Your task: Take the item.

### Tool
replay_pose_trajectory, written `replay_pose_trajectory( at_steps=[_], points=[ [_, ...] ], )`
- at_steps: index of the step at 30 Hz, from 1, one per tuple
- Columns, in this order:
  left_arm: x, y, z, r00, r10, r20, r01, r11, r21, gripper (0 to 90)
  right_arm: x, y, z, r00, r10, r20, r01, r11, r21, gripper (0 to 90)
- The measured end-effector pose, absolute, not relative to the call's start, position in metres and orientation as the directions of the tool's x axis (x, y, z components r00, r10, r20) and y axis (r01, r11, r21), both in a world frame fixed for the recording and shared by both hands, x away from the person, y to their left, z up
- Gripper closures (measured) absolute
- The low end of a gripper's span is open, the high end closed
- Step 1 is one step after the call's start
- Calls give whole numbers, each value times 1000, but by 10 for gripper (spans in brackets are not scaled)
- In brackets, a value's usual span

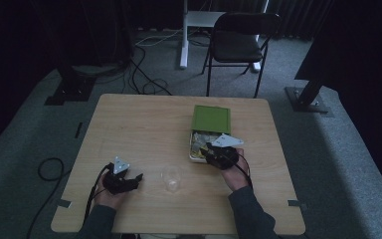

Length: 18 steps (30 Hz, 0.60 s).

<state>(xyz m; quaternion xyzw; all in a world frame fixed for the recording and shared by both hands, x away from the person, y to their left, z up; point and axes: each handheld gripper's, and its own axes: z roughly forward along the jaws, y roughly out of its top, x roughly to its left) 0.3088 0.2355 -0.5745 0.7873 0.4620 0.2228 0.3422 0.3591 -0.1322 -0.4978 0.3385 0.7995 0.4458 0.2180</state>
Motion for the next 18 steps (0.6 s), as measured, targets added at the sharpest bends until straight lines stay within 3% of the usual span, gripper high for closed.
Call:
replay_pose_trajectory(
  at_steps=[11, 18],
  points=[
    [309, 236, -574, 475, 879, 35, 575, -340, 744, 321, 369, -120, -496, -652, 757, -49, 358, 365, 860, 703],
    [309, 236, -574, 474, 880, 35, 575, -340, 744, 321, 375, -108, -494, -632, 772, -73, 356, 371, 858, 681]
  ],
)
